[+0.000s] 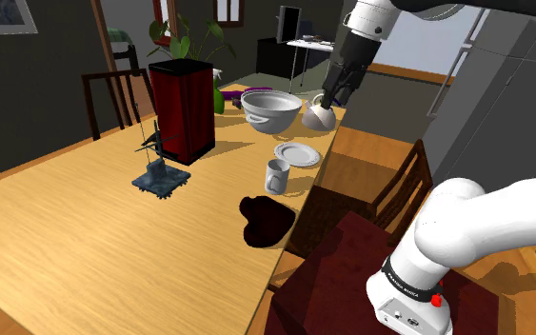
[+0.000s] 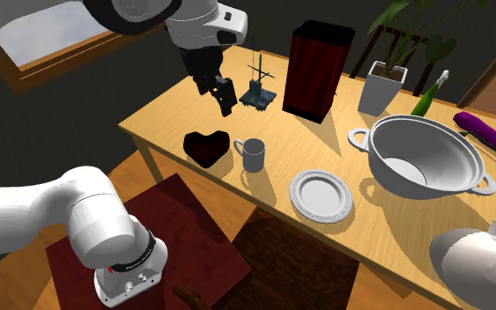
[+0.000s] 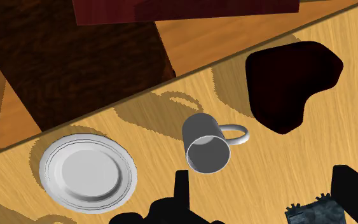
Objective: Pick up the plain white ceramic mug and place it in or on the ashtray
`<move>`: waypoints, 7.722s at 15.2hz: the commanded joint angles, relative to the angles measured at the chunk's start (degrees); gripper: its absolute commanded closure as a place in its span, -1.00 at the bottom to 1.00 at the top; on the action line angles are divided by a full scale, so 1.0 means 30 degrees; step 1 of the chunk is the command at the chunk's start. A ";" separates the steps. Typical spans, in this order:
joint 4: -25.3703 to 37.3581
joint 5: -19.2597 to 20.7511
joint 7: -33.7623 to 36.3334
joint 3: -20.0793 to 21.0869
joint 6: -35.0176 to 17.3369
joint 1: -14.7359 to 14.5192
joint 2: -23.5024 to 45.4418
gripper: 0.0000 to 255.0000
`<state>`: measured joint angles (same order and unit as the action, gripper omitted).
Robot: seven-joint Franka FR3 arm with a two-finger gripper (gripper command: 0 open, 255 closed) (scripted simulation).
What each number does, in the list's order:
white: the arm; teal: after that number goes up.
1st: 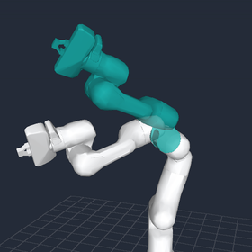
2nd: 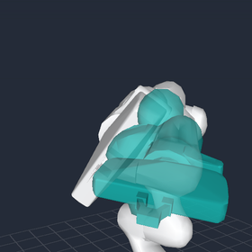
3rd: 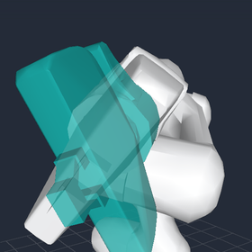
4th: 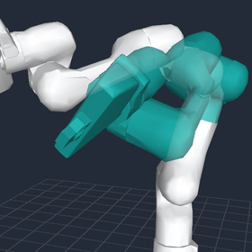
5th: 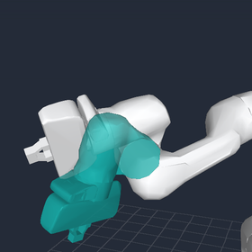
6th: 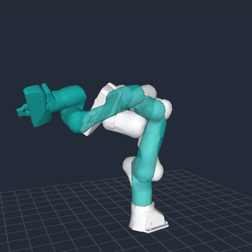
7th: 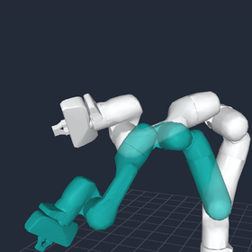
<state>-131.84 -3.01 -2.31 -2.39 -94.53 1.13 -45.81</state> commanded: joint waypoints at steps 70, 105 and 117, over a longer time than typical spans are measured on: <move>0.1158 0.0065 0.5002 0.0849 -0.5088 0.1398 1.0340 1.00; -0.6164 -0.3265 1.0896 0.5920 -0.8471 -0.1945 0.5879 1.00; -0.6161 -0.3264 1.0898 0.5921 -0.8472 -0.1945 0.5883 -1.00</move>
<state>-150.32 -12.81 30.38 15.38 -119.94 -4.70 -28.16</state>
